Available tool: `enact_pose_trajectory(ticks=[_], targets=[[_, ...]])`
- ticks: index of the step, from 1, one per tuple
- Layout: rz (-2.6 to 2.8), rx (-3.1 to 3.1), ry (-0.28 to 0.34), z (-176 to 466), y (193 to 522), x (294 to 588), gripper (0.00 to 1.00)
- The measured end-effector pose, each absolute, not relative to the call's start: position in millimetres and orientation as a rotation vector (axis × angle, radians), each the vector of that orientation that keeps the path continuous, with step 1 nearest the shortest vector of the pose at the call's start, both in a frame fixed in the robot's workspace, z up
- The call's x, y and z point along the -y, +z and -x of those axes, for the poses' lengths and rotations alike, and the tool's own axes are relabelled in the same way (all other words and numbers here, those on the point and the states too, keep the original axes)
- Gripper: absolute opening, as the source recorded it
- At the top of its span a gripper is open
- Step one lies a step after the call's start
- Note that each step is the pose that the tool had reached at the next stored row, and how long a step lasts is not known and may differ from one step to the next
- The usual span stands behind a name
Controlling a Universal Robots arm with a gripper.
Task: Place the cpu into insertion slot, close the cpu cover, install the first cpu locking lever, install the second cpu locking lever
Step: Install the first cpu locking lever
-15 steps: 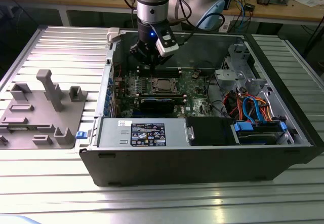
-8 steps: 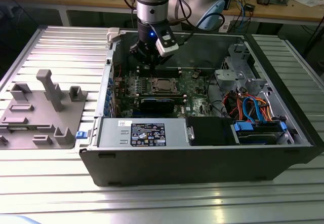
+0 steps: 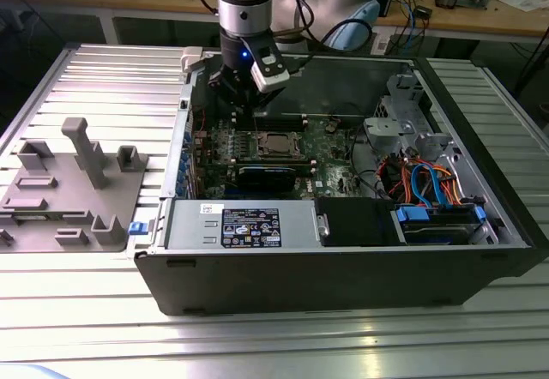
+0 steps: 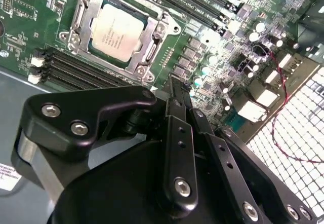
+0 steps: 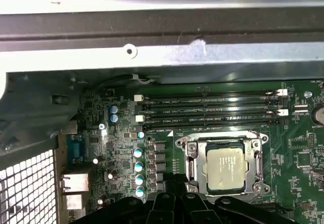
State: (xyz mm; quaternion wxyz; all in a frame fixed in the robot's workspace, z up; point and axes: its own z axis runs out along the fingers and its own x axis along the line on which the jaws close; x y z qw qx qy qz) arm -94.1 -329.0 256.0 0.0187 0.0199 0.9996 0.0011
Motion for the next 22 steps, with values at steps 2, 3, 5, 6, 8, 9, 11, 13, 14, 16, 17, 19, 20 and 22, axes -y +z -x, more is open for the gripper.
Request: enact_pose_trajectory(ticks=[2,3,5,6,8,9,11,13,14,16,17,19,20,22], targets=[[-0.062,-3.104,0.003,94,256,327,0.11],[-0.062,-3.104,0.003,95,256,324,0.11],[-0.061,-3.104,0.001,96,256,320,0.11],[-0.060,-3.104,0.001,96,256,319,0.11],[-0.059,-3.103,0.001,100,256,318,0.11],[-0.059,-3.102,0.001,101,256,318,0.11],[-0.059,-3.101,0.000,101,256,315,0.11],[-0.057,-3.099,-0.006,101,257,312,0.11],[-0.041,-3.099,-0.006,101,257,312,0.11],[0.042,-3.099,-0.004,101,257,311,0.11],[0.058,-3.099,-0.005,100,257,310,0.11],[0.058,-3.099,-0.012,100,257,306,0.11],[0.057,-3.099,-0.017,100,257,305,0.11],[0.057,-3.099,-0.018,99,257,305,0.11]])
